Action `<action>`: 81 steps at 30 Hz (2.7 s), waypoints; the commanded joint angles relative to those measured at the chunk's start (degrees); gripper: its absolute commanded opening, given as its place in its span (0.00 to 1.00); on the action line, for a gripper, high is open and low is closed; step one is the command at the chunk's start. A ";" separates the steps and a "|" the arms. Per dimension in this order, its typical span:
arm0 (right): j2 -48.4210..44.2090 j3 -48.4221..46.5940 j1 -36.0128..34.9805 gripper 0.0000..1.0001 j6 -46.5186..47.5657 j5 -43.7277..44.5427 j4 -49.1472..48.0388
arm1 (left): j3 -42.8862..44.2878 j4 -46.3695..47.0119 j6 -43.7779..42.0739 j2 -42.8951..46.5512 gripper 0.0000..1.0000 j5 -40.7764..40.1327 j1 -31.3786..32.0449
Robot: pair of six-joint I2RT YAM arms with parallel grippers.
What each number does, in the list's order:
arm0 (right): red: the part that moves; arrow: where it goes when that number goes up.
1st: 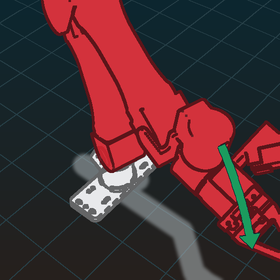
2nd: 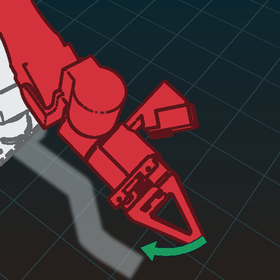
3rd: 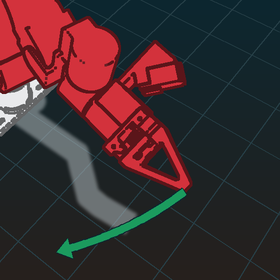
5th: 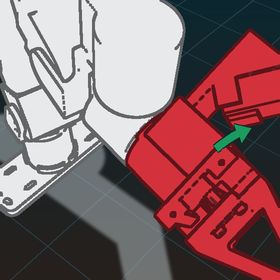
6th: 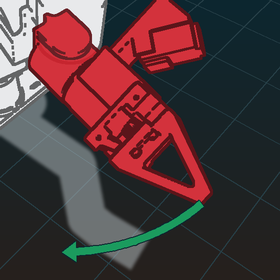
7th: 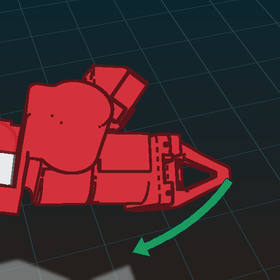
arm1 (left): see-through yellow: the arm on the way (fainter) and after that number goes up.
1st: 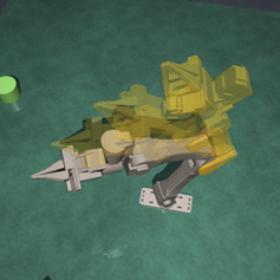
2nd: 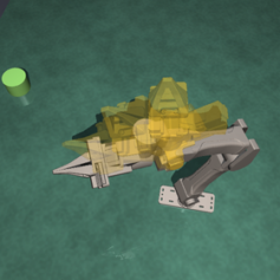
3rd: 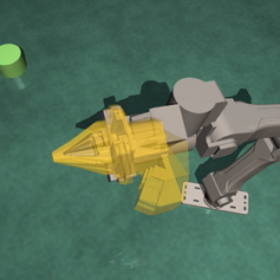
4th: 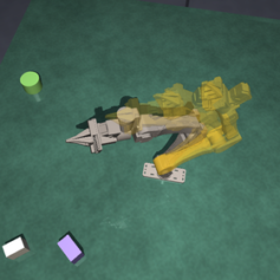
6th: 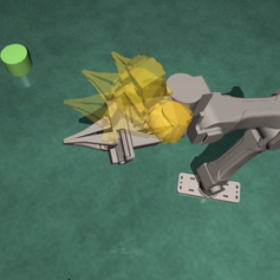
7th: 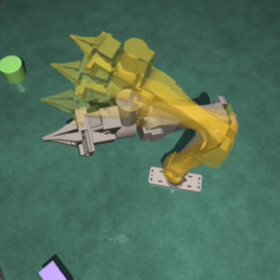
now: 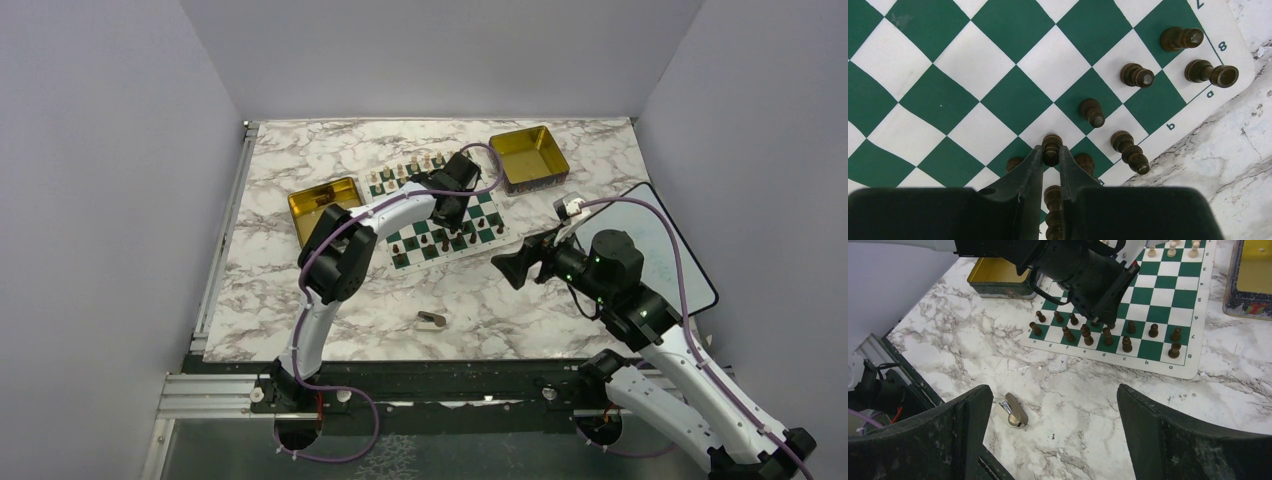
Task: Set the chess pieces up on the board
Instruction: Place the chess piece on the chessboard, then pick up the chess piece from the storage box.
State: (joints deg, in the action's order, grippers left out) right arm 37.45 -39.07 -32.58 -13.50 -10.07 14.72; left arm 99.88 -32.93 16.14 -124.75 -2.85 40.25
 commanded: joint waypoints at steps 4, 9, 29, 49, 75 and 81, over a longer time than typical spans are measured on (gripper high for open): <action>-0.40 -1.15 -0.21 1.00 -0.50 1.17 -0.89 | 2.52 -0.84 -1.35 -1.54 0.20 -1.59 0.35; -0.37 -0.83 -0.21 1.00 -0.79 1.05 -1.10 | 2.45 -1.08 -1.38 -1.22 0.29 -1.66 0.36; -0.50 -0.66 -0.21 1.00 -0.76 1.49 0.60 | 6.47 -4.45 2.53 6.20 0.41 -2.85 -1.37; 2.82 -1.66 -0.22 1.00 -1.18 1.29 0.73 | -21.06 13.06 13.03 28.91 0.37 -0.77 -28.95; 5.44 -2.75 -0.21 1.00 1.89 1.88 -0.91 | -32.41 27.55 -2.43 24.34 0.43 -2.28 -38.49; 6.54 -3.01 -0.21 1.00 1.63 1.51 -1.48 | -30.80 29.18 -3.62 20.59 0.43 -2.10 -38.09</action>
State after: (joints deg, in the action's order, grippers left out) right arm 43.75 -39.59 -32.58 -12.38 -9.28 15.07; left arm 66.37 -6.44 14.66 -101.82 -4.45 1.69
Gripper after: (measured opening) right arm 0.998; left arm 0.433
